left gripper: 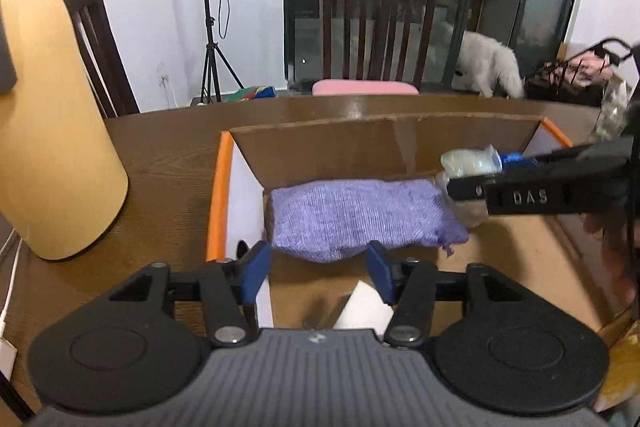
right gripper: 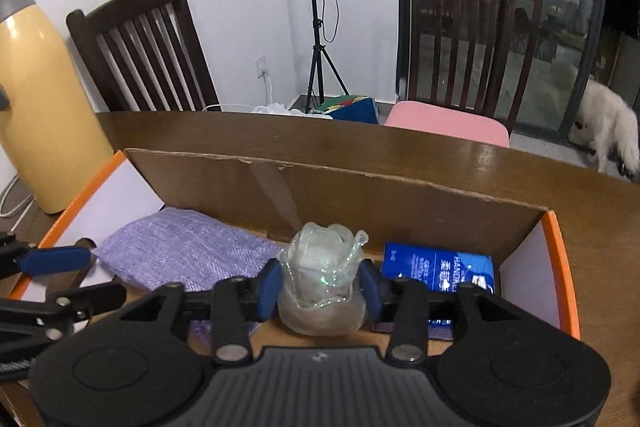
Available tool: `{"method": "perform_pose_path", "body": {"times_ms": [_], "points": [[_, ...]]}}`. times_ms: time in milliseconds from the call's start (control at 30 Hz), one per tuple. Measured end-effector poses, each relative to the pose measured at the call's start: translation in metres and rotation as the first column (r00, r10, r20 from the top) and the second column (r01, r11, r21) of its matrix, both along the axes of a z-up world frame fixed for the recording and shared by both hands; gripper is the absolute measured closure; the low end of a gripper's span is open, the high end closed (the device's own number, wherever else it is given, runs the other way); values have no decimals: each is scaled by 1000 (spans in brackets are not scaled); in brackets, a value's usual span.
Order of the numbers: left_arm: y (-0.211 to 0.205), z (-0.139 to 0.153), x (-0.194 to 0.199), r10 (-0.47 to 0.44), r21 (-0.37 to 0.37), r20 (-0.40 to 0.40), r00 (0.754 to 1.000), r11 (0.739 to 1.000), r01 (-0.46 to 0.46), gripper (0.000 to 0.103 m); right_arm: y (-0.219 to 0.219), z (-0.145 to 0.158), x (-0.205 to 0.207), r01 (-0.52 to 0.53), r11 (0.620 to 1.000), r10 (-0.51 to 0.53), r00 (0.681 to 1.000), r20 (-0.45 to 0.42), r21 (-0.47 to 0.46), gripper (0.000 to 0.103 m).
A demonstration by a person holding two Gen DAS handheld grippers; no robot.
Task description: Organize soft objects
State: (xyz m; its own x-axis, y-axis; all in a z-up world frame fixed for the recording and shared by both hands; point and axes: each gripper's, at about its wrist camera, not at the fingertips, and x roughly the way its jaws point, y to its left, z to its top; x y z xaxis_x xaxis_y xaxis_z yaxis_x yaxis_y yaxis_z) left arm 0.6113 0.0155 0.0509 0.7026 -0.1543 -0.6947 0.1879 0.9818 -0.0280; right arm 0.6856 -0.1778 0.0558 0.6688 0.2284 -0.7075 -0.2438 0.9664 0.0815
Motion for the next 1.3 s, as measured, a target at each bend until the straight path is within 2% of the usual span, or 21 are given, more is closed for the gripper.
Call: {"method": "perform_pose_path", "body": {"times_ms": [67,200,267,433,500,600,767,967,1133,1233,1300], "points": [[3,9,-2,7,-8,16,1000,1000,-7,46,-2,10,-9,8,1000,-8,1000,15,-6,51],[11,36,-24,12,-30,57,998,1000,-10,42,-18,47,-35,19,1000,-20,998,62,15,36],[10,54,-40,6,-28,84,996,1000,-3,41,-26,71,-53,25,1000,-26,995,92,8,36],[21,103,-108,20,-72,167,986,997,-8,31,-48,129,-127,38,999,-38,982,184,4,30],[28,115,-145,41,-109,205,978,994,-19,29,-54,144,-159,34,999,-32,973,229,-5,22],[32,125,-199,62,-122,264,962,992,-30,24,-60,153,-216,20,1000,-12,960,280,-23,21],[31,126,-294,74,-101,392,917,994,-38,16,-72,147,-318,-23,1000,22,931,363,-1,20],[26,105,-401,59,-66,489,870,997,-30,7,-80,122,-441,-69,996,37,884,466,52,17],[24,76,-466,55,-70,503,863,997,-23,4,-72,88,-524,-42,999,27,826,563,13,10],[24,58,-500,56,-54,509,859,998,-33,3,-66,65,-561,-32,999,15,818,575,20,8],[23,47,-522,68,-24,529,846,998,-65,2,-62,52,-582,-27,999,9,821,571,24,8]]}}
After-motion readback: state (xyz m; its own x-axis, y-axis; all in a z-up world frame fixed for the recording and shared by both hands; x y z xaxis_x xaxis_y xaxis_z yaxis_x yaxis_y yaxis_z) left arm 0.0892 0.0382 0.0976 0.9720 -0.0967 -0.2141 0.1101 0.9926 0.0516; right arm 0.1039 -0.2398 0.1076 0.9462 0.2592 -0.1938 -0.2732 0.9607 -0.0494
